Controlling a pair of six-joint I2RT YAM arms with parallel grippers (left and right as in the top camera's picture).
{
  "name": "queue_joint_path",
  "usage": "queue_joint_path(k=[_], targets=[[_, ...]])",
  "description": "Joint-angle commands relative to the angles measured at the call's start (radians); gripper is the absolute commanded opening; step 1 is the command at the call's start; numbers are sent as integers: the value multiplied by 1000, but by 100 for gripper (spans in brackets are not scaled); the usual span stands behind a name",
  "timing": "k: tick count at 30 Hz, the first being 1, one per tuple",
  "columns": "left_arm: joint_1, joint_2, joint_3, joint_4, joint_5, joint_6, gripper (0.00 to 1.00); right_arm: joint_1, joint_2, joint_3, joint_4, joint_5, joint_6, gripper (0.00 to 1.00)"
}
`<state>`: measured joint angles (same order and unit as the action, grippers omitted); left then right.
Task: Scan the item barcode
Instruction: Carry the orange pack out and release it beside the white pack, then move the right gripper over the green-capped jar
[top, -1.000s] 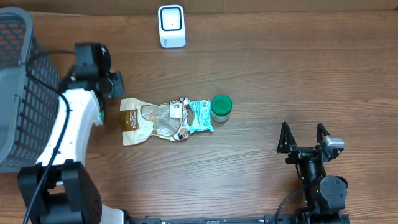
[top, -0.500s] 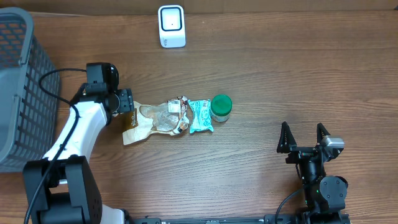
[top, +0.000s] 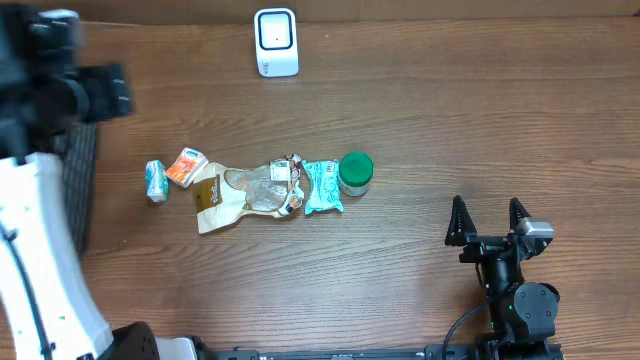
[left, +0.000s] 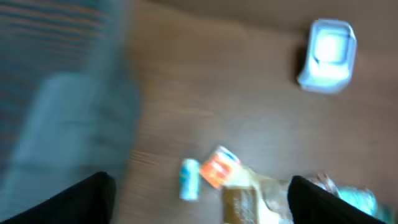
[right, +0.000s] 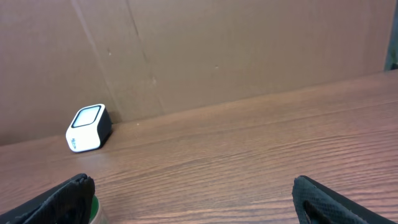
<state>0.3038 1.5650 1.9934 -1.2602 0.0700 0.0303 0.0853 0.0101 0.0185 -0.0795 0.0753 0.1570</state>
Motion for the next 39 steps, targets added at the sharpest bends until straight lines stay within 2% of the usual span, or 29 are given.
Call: queue_joint_path(k=[1, 3, 5, 10, 13, 21, 25, 28, 34, 35, 39], targets=[[148, -6, 77, 5, 25, 44, 93, -3, -7, -10, 3, 2, -2, 100], [257, 9, 76, 31, 28, 40, 100, -3, -7, -10, 3, 2, -2, 100], [301, 31, 69, 28, 27, 41, 100, -2, -7, -10, 12, 2, -2, 100], [326, 59, 56, 27, 25, 41, 99, -2, -7, -10, 33, -5, -2, 100], [326, 69, 56, 27, 24, 41, 99, -2, -7, -6, 68, -73, -3, 100], [326, 73, 56, 27, 24, 41, 100, -3, 75, 190, -72, -158, -33, 100], [326, 73, 56, 26, 24, 41, 100, -2, 249, 407, -195, -266, -58, 100], [326, 73, 56, 26, 24, 41, 100, -2, 401, 603, -348, -303, -58, 100], [326, 73, 56, 26, 24, 41, 100, -2, 719, 996, -700, -305, -60, 100], [326, 73, 56, 27, 24, 41, 100, -2, 827, 1114, -814, -305, -62, 100], [326, 73, 56, 26, 24, 41, 100, -2, 1040, 1328, -1012, -305, -61, 100]])
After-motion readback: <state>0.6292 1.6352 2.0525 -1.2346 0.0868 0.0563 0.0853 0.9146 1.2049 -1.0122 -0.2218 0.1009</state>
